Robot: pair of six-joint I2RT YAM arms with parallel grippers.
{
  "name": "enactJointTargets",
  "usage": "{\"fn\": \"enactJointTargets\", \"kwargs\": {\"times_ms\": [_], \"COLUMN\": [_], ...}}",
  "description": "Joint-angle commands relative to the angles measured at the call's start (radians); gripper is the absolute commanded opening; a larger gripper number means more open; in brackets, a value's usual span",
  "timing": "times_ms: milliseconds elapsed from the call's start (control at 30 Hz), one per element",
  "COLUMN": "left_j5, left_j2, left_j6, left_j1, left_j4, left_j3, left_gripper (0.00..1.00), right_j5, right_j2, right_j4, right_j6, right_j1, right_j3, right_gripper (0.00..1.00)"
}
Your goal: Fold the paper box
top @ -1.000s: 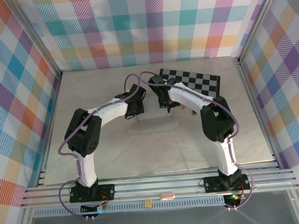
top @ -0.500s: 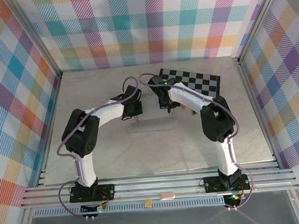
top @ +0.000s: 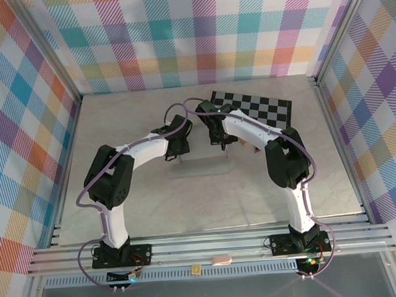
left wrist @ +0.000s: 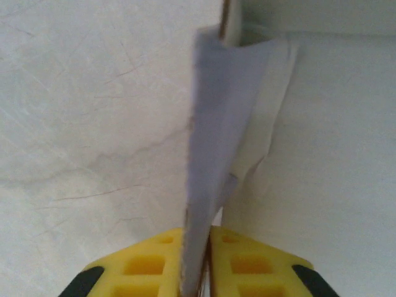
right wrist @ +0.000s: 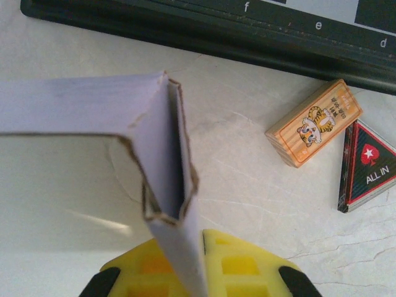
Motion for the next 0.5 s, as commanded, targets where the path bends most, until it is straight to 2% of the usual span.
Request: {"fn": "enactJointTargets", "kwargs": {"times_ms": [0, 100, 300, 333, 467], "left_j5": [-0.001, 0.111, 0.308, 0.325, 0.372], "left_j2": [-0.055, -0.12, -0.158, -0.149, -0.095], "left_j6": [0.038, 0.085, 0.126, 0.133, 0.165], "left_j1": [0.031, 0.048, 0.109, 0.116, 0.126], "left_j4": [-0.086, -0.012, 0.048, 0.041, 0.013], "left_j3": [-0.048, -0.062, -0.057, -0.047, -0.003], "left_gripper": [0.33, 0.42, 0.49, 0.55, 0.55], "right_j5": [0.066, 0.055, 0.044, 0.043, 0.037], "right_j2": [-0.002, -0.002, 0.001, 0.001, 0.002], "right_j4": [-0.036, -0.03, -0.021, -0.02, -0.02], "right_j6": [0.009, 0.005, -0.001, -0.003, -0.003], "right_j1": [-0.016, -0.016, -0.016, -0.018, -0.018], "right_j3": [0.01, 0.006, 0.006, 0.006, 0.006], "right_gripper": [0.0, 0.0, 0.0, 0.0, 0.0]}}
